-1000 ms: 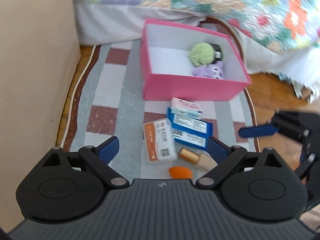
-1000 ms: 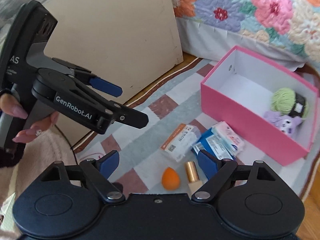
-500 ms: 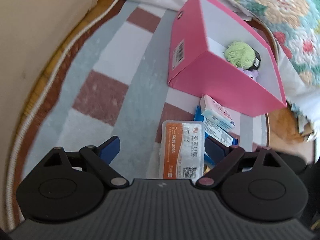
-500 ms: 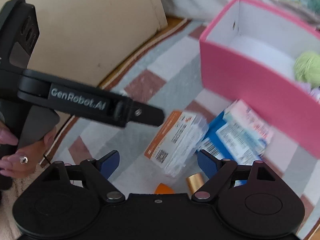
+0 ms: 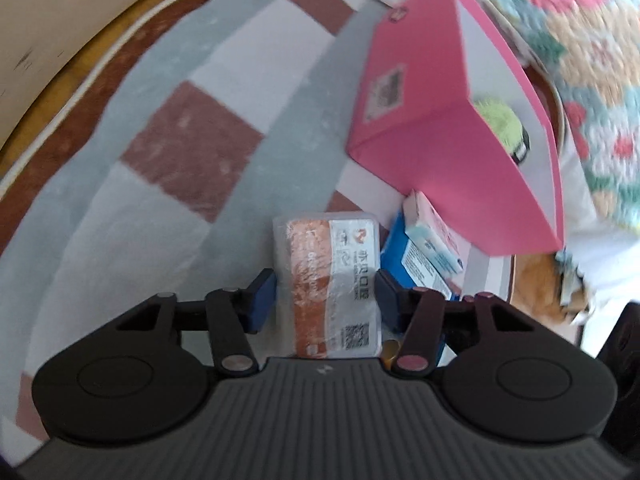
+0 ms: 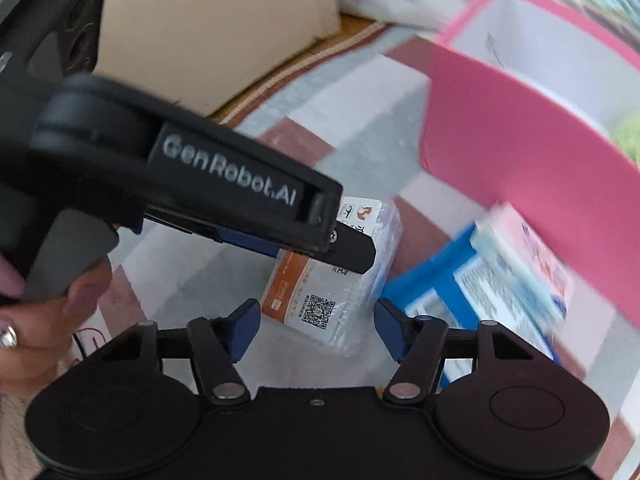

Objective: Organize objects
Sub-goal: 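Close the right tool on the clear floss box with orange label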

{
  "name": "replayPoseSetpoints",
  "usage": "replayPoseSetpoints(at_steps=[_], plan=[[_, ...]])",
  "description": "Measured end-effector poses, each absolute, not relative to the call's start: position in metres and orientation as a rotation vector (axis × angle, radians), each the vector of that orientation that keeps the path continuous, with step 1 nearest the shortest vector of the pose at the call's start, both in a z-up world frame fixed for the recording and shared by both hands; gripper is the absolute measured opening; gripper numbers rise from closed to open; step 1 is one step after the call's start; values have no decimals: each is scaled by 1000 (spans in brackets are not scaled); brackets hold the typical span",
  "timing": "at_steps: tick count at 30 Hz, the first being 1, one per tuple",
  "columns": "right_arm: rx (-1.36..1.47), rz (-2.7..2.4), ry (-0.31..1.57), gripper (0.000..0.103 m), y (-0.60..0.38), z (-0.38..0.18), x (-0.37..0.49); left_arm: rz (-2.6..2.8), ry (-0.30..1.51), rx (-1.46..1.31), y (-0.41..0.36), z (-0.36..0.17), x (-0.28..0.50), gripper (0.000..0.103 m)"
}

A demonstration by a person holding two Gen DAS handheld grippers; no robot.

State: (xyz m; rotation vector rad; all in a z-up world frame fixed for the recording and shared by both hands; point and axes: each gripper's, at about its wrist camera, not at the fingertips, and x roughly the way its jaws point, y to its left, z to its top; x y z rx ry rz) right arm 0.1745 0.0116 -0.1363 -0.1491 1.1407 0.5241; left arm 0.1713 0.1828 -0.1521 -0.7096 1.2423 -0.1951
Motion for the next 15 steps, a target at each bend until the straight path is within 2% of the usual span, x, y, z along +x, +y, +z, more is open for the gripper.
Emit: replayPoseSetpoints(at_steps=[1,3,8,12,15], plan=[[-175,536,1127,71,13,-138,174,-185,1246,-714,185,-153,170,43],[-228,546,1127,72,17,-144,173,-163,1255,-716,186,-155,168,42],[-304,523,1085,73,27,-148,167,-141,1254,-693,180,-157,167,46],[-219,460,1069,73,20,-146,162,-138,1224,-649,174,-154,167,47],[-144,429,1064,72,13,-145,158,-121,1204,-642,169,-155,163,52]])
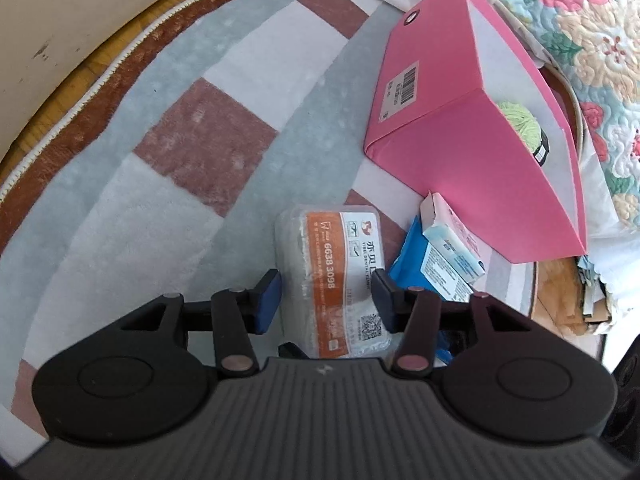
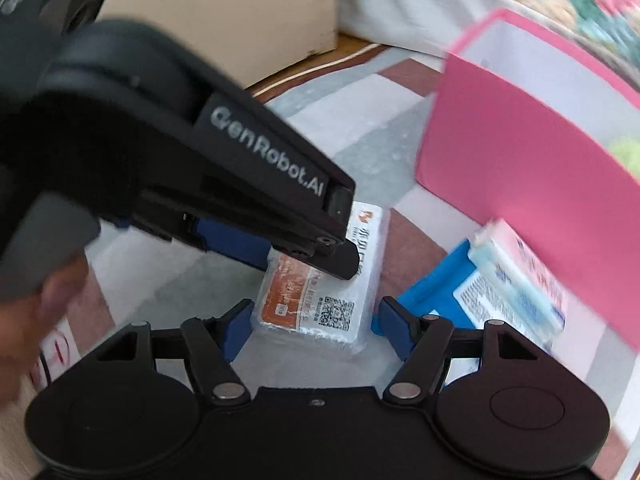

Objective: Organize objects
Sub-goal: 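Close the right tool on the clear floss box with orange label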

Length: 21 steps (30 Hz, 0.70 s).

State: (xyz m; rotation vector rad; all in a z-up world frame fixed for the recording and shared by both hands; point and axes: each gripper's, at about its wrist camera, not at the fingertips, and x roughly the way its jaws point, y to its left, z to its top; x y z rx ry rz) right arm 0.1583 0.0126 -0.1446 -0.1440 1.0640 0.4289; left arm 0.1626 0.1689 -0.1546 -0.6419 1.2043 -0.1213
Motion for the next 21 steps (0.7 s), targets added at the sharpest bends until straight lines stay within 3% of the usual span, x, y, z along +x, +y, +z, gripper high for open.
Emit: replayPoseSetpoints(at_steps=[14,21], plan=[[-58,474,1093,67,-7,-144,168,-148,1163,-492,155,-139,149,41],[74,491,1150,66,-22,-124,148,-160,1161,-407,143,-115,134,41]])
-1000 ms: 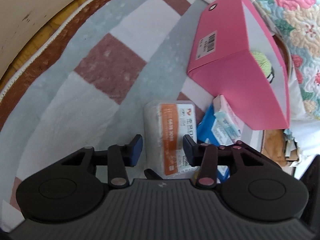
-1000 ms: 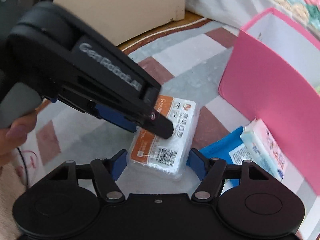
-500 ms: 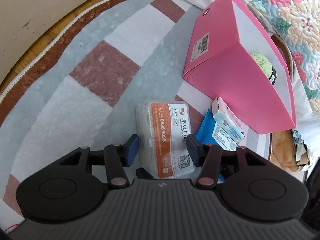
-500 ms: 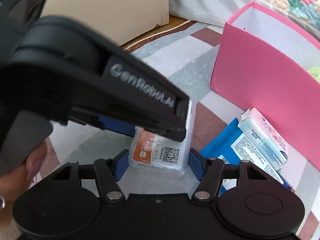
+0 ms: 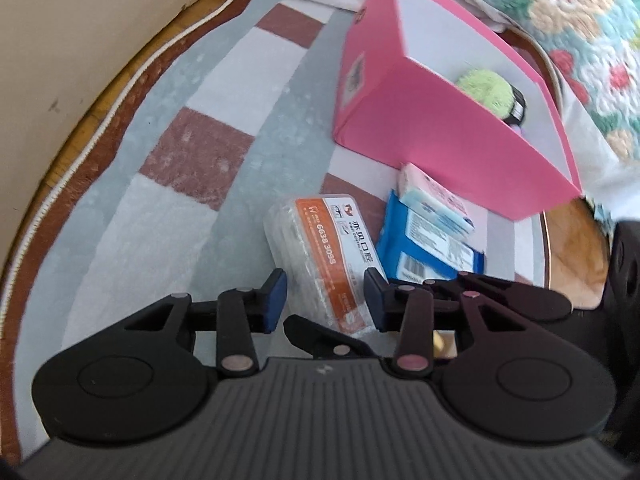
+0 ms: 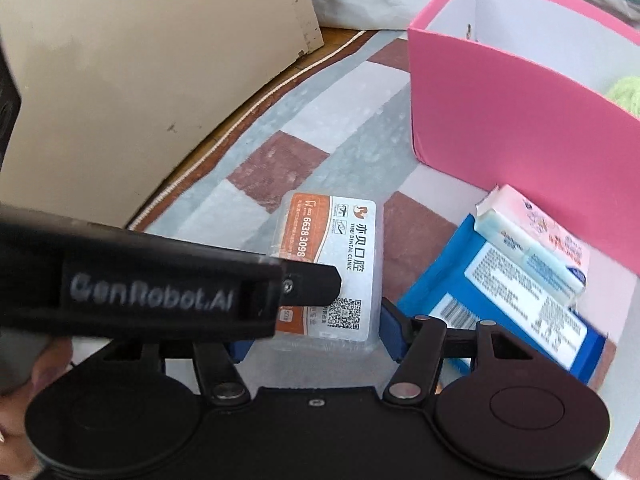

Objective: Organize objects
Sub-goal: 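Close the right tool on the clear floss box with orange label, then lift the floss box and carry it into the pink box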

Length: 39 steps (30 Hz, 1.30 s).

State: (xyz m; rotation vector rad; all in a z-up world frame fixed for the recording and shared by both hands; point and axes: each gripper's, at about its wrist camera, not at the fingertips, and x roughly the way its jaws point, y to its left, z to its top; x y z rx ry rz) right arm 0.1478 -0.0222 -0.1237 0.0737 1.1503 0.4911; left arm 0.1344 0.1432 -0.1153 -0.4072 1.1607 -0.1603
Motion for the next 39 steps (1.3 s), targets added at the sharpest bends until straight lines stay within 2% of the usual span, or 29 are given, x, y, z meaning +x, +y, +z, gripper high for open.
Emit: replayPoseSetpoints(at_steps=[9,21,30,39], plan=[[177,499,1138,66,-41,-95,139,-215,1142,-345,119,-64,114,41],[43,456,912,66,-63,-27,125,-269,996,-295,87,6,122,43],[39,386,758,66,-72,8,155,-324,913,-215,77,51,168,43],[98,276,705,66,-93,12,205,-473,897,-186,67,51,239,41]])
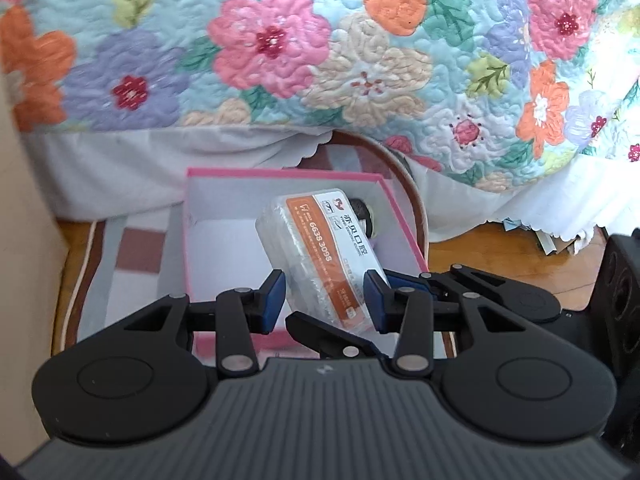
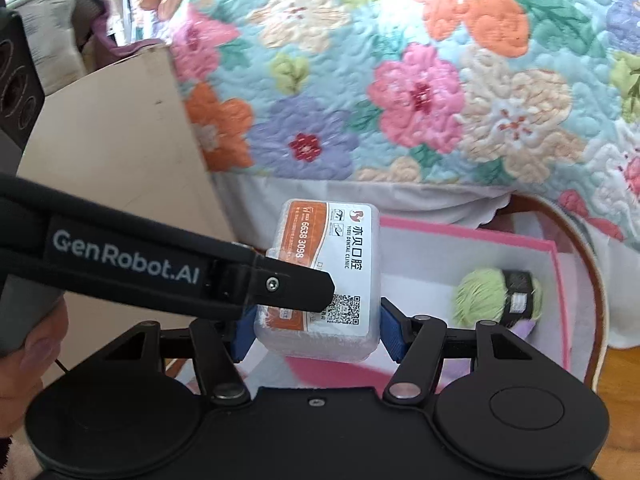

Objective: Organize objects
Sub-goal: 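Lift the floss box and carry it into the pink box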

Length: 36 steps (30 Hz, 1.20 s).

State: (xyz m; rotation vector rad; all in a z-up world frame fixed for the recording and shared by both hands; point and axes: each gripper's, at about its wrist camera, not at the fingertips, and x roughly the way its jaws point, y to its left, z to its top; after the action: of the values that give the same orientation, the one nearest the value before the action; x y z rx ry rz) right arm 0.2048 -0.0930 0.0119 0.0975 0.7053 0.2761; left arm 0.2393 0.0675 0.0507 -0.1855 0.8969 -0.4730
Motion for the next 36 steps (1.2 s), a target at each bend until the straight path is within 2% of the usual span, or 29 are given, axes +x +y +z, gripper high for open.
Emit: replayPoseSetpoints(at_steps=[5,18,27,32,34,36], plan=[[94,240,757,66,-111,-2,243,-471,949,-223,53,25,285,43],[218,213,1011,67,-153,-100,336,-383,1157,-415,37,-85,376,40],[219,208,1099,69,-150,-128,356,-389,1236,-502,49,-125,399,41],[201,218,1134,70,-148,-129,357,-379,1225,-416,35,-124,399,41],[217,218,1150,70,-151,-130,357,-368,1235,-410,31,-126,401,38],[208,211,1171,70,-154,-131,355,-357,1268,-406,29,-132,404,31]])
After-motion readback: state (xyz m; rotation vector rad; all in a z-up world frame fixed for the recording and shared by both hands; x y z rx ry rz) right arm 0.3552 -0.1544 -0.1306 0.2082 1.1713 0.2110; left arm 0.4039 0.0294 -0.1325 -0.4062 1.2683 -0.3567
